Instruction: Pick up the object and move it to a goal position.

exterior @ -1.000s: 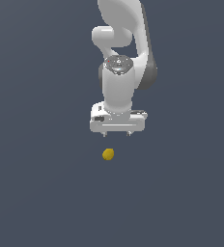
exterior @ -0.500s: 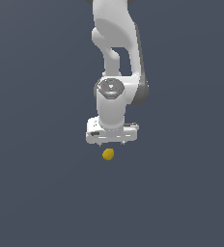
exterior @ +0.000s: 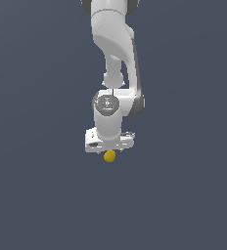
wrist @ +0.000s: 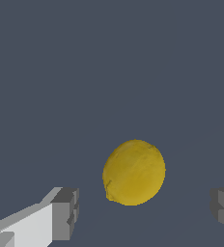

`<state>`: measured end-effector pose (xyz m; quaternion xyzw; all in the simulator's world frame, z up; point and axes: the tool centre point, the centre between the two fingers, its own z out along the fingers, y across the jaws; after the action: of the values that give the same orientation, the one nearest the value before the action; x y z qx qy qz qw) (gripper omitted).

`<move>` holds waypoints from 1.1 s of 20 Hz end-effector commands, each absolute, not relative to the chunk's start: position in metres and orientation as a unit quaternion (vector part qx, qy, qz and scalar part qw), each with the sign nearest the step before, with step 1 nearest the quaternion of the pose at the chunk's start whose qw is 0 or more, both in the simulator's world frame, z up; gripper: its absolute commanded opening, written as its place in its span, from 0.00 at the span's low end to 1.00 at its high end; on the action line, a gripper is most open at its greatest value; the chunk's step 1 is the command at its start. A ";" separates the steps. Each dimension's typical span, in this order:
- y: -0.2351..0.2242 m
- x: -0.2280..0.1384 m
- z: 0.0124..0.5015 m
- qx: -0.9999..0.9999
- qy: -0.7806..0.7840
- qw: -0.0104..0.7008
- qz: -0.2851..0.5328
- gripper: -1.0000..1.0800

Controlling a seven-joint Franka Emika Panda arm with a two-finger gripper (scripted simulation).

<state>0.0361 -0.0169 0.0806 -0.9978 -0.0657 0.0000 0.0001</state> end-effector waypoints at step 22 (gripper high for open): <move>-0.018 0.037 0.028 -0.998 -0.068 0.000 0.000 0.00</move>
<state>0.0364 -0.0178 0.0286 -0.9977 -0.0678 0.0002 0.0000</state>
